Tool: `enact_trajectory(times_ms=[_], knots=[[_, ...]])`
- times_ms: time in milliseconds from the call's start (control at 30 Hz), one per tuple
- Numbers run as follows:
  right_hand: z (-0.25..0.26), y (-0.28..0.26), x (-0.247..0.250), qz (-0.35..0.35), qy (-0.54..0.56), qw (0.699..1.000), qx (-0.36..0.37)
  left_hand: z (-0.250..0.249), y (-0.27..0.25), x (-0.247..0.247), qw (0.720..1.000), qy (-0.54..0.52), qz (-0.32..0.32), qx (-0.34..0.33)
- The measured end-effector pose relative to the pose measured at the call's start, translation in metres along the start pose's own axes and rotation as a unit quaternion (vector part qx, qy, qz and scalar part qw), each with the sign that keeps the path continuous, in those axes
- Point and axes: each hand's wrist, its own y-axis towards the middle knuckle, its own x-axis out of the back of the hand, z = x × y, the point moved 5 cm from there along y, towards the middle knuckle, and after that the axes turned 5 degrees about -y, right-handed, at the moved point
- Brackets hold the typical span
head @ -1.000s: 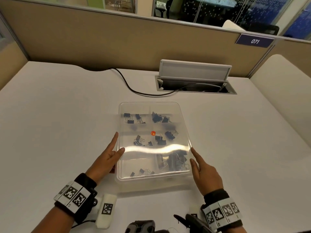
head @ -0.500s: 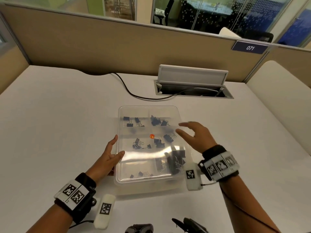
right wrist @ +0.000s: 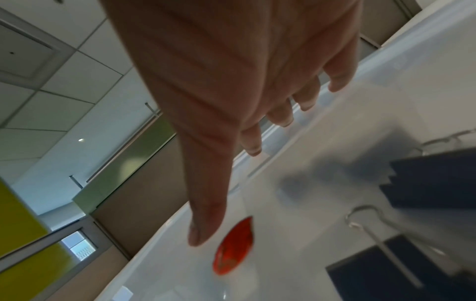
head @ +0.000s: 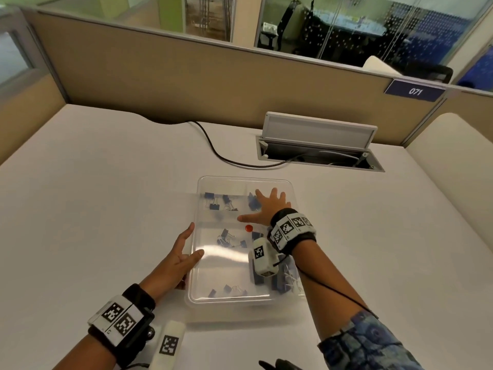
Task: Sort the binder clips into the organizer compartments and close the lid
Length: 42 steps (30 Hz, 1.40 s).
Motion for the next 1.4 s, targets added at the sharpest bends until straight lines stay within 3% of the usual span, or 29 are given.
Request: enact_trajectory(times_ms=[433, 667, 867, 1000, 1200, 1400], knots=[[0.004, 0.002, 0.006, 0.027, -0.021, 0.999, -0.010, -0.001, 0.001, -0.001, 1.000, -0.006, 0.007, -0.008], [-0.002, -0.057, -0.019, 0.013, 0.027, 0.999, 0.034, 0.007, -0.001, 0.005, 0.998, 0.031, -0.027, -0.046], [-0.035, -0.122, -0.043, 0.028, 0.059, 0.997, 0.028, 0.013, -0.020, 0.005, 0.998, 0.042, 0.043, -0.013], [-0.041, -0.128, -0.058, 0.031, 0.037, 0.998, 0.036, 0.033, -0.017, 0.002, 0.998, 0.007, 0.054, 0.035], [-0.041, -0.127, -0.059, 0.046, 0.006, 0.998, 0.037, 0.041, -0.018, 0.003, 0.999, 0.008, 0.039, 0.025], [-0.036, -0.134, -0.053, 0.062, 0.043, 0.997, 0.004, 0.031, -0.013, -0.001, 1.000, 0.017, 0.025, -0.009]])
